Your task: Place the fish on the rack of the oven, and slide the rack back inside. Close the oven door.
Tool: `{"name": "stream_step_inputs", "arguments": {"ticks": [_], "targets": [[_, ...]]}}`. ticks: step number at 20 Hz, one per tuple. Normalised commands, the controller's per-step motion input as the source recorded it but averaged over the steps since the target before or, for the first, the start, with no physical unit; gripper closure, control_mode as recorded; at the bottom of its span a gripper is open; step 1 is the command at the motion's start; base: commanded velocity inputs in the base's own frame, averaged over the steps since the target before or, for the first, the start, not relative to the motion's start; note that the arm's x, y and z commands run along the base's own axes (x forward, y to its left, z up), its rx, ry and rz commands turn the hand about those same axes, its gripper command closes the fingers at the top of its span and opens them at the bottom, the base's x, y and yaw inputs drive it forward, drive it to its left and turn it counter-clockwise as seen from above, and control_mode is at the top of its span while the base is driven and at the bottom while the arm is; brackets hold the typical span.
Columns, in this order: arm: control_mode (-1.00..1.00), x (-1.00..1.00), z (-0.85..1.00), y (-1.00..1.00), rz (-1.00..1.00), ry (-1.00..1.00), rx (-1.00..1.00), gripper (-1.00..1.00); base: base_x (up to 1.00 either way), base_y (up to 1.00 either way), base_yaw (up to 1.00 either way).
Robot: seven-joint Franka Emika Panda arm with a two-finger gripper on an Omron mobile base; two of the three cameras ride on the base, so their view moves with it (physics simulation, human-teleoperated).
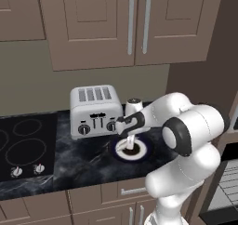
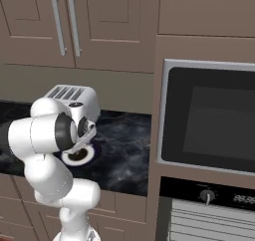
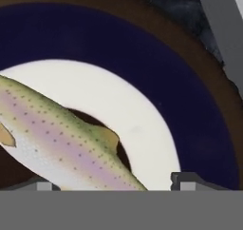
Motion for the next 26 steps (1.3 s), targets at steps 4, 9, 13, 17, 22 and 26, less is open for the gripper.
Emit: {"name": "stream_step_inputs", "arguments": {"ticks": [4, 9, 13, 17, 22, 26], "targets": [[-1.0, -0.16, -0.07, 0.0, 0.0, -0.16, 0.0, 1.0, 0.0, 0.0, 0.0], [-1.0, -0.45, 0.06, -0.03, -0.02, -0.32, 0.0, 1.0, 0.0, 0.0, 0.0], [-1.0, -0.63, 0.61, -0.15, 0.0, -0.14, 0.0, 1.0, 0.0, 0.0, 0.0], [-1.0, -0.46, 0.92, -0.24, 0.0, 0.0, 0.0, 1.0, 0.0, 0.0, 0.0], [-1.0, -0.32, 0.79, -0.14, -0.08, 0.03, 0.01, 1.0, 0.0, 0.0, 0.0], [-1.0, -0.41, 0.28, -0.01, -0.19, 0.07, 0.02, 1.0, 0.0, 0.0, 0.0]]}}
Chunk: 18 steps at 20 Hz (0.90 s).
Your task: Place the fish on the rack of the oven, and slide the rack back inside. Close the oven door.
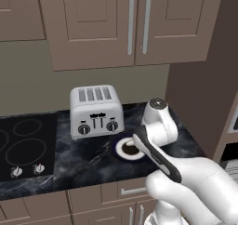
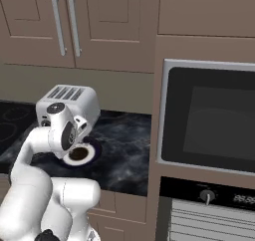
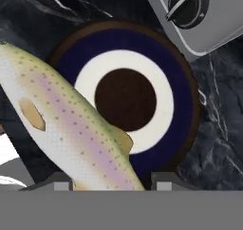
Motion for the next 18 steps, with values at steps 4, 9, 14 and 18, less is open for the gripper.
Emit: {"name": "stream_step_inputs", "arguments": {"ticks": [4, 9, 14, 18], "targets": [[-1.0, -0.51, 0.4, -0.17, -0.1, 0.01, 0.0, 1.0, 0.0, 0.0, 0.0], [-1.0, -0.57, 0.46, -0.46, -0.06, -0.03, 0.0, 1.0, 0.0, 0.0, 0.0], [-1.0, -0.49, 0.09, -0.34, -0.03, -0.07, 0.0, 1.0, 0.0, 0.0, 0.0], [-1.0, -0.36, 0.0, -0.18, -0.01, -0.01, 0.0, 1.0, 0.0, 0.0, 0.0]]}}
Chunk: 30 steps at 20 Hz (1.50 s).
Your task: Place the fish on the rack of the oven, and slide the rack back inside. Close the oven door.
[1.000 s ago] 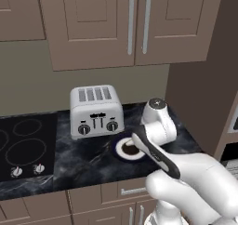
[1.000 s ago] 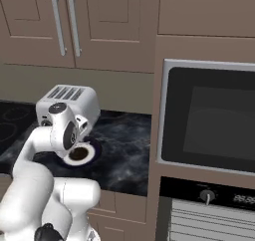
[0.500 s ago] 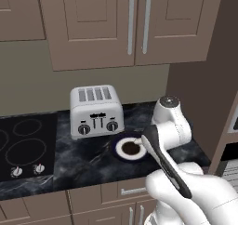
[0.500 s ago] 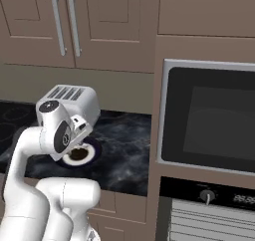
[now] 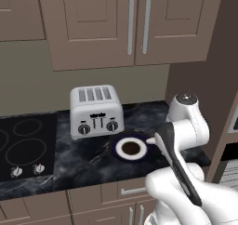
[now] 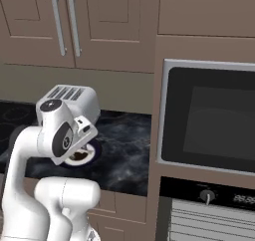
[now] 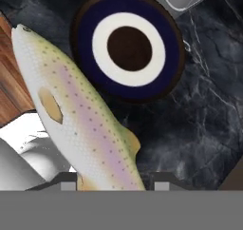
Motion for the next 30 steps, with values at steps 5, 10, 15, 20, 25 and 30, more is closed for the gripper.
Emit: {"name": "stream_step_inputs", "arguments": {"ticks": [5, 10, 15, 20, 25, 30], "targets": [[-1.0, -0.23, 0.06, -0.09, -0.02, -0.05, 0.0, 1.0, 0.0, 0.0, 0.0], [-1.0, -0.53, 0.0, -0.03, 0.0, -0.2, 0.0, 1.0, 0.0, 0.0, 0.0], [1.0, 0.0, 0.0, 0.0, 0.0, 0.0, 0.0, 1.0, -0.77, 0.0, 0.0], [1.0, 0.0, 0.0, 0.0, 0.0, 0.0, 0.0, 1.0, -0.63, 0.0, -0.04], [1.0, 0.0, 0.0, 0.0, 0.0, 0.0, 0.0, 1.0, -0.25, 0.02, -0.19], [1.0, 0.0, 0.0, 0.0, 0.0, 0.0, 0.0, 1.0, 0.0, 0.26, -0.35]]}}
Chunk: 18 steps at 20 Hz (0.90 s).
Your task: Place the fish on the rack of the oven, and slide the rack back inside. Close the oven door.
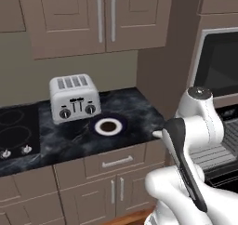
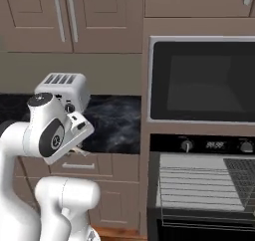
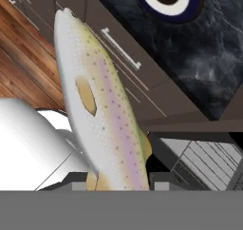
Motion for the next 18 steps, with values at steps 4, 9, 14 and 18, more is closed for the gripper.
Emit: {"name": "stream_step_inputs", "arguments": {"ticks": [4, 9, 14, 18], "targets": [[1.0, 0.0, 0.0, 0.0, 0.0, 0.0, 0.0, 1.0, 0.0, 0.4, -0.41], [1.0, 0.0, 0.0, 0.0, 0.0, 0.0, 0.0, 1.0, 0.0, 0.47, -0.44], [1.0, 0.0, 0.0, 0.0, 0.0, 0.0, 0.0, 1.0, 0.0, 0.51, -0.49], [1.0, 0.0, 0.0, 0.0, 0.0, 0.0, 0.0, 1.0, 0.0, 0.34, -0.52]]}}
